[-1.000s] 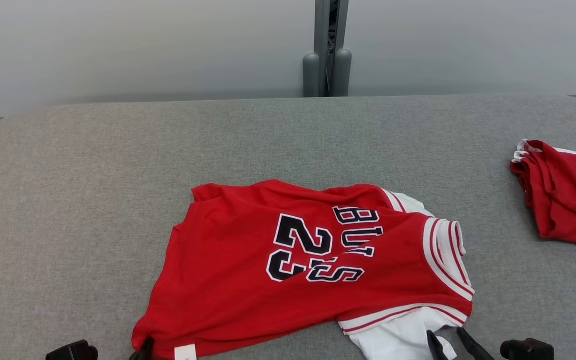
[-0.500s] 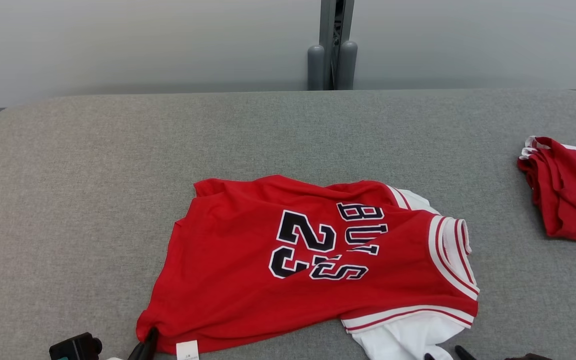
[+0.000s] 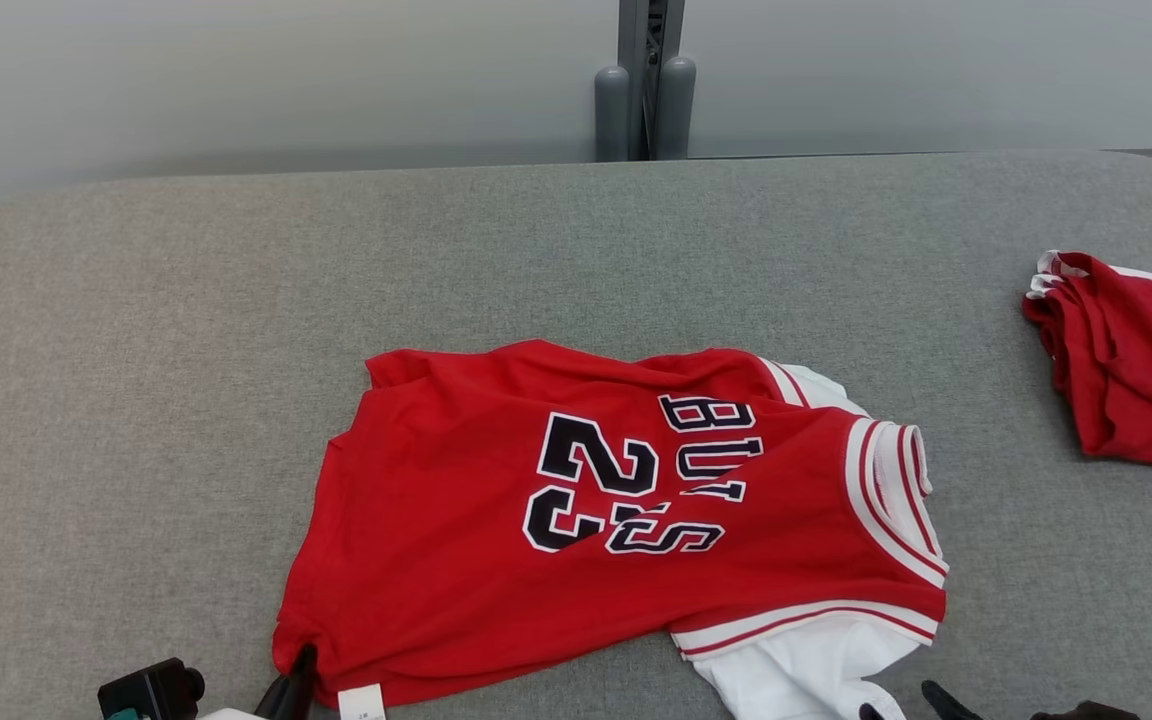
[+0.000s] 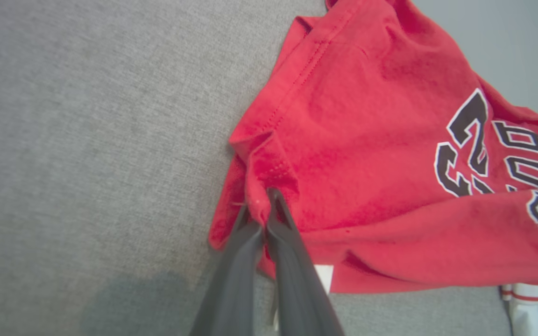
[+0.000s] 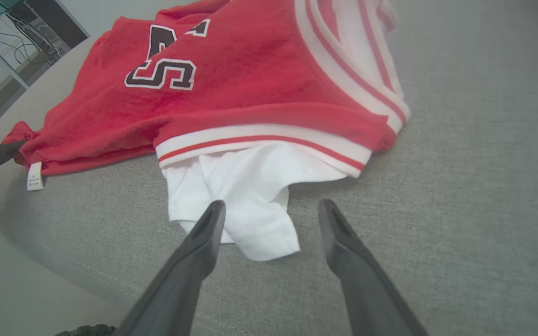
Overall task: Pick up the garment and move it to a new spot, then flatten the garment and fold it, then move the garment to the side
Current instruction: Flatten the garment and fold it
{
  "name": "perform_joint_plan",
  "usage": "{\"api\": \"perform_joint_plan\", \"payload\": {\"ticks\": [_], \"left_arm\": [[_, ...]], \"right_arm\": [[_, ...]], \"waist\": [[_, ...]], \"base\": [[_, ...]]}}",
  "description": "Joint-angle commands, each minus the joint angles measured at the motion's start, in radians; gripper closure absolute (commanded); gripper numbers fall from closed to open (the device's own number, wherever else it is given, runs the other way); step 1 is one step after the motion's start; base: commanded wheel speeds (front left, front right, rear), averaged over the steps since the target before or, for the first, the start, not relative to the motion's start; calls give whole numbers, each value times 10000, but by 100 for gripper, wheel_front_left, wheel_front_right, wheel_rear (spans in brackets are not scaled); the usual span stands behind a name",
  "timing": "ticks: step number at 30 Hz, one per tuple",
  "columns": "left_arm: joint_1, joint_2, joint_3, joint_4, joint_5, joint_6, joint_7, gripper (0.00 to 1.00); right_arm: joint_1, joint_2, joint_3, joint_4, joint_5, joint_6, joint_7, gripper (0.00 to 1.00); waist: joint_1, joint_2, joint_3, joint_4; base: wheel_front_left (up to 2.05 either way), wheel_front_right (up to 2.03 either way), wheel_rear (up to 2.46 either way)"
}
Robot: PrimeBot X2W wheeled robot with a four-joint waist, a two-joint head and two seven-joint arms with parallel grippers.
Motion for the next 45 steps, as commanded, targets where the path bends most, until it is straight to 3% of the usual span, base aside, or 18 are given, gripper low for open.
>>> {"api": "perform_joint_plan", "payload": {"ticks": [1,7,15,17,18,22,24,30,35,40,45], "left_arm": [[-171,44,7,14,67,-19,6,100],[-198,37,-23,91,67,-20,14,100],[-269,112,-42,101,92,30,69,100],[-258,116,-44,95,101,42,64,100],[-242,122,-37,87,105,38,37,100],[-156,110,10,27,86,25,-65,100],[-122,116,39,-22,79,-1,-122,100],[-64,57,192,-281,-33,-82,-369,100],[-83,-223,574,-869,-528,-435,-629,100],[-471,-382,889,-1725,-948,-773,-653,100],[-1426,-239,1152,-2367,-1011,-782,-379,100]], "right_arm": [[91,-78,125,-143,82,-1,148,0],[-245,-165,583,103,-215,-1,422,0],[-1157,106,1121,1749,-163,-1,68,2],[-1336,109,1275,2123,-116,-3,-49,29],[-1460,180,1427,2325,48,-1,-270,57],[-1569,157,1465,2374,475,-3,-763,79],[-1535,77,1421,2216,772,-3,-964,100],[-1337,-188,1215,1261,1776,-1,-1367,100],[-1258,-586,812,-214,2945,-1,-1525,100],[-1432,-897,218,-1593,3783,-1,-1309,100],[-2059,-940,-713,-2359,4243,-1,-782,100]], "waist": [[0,-1,5,8],[0,-1,-8,94],[0,-1,-39,345],[0,-1,-52,397],[0,-1,-73,433],[0,-1,-157,442],[0,-1,-218,404],[0,-1,-392,238],[0,-1,-628,111],[0,-1,-904,73],[0,-1,-1183,66]], "base": [[0,0,0],[0,0,0],[0,0,0],[0,0,0],[0,0,0],[0,0,0],[0,0,0],[0,0,0],[0,0,0],[0,0,0],[0,0,0]]}}
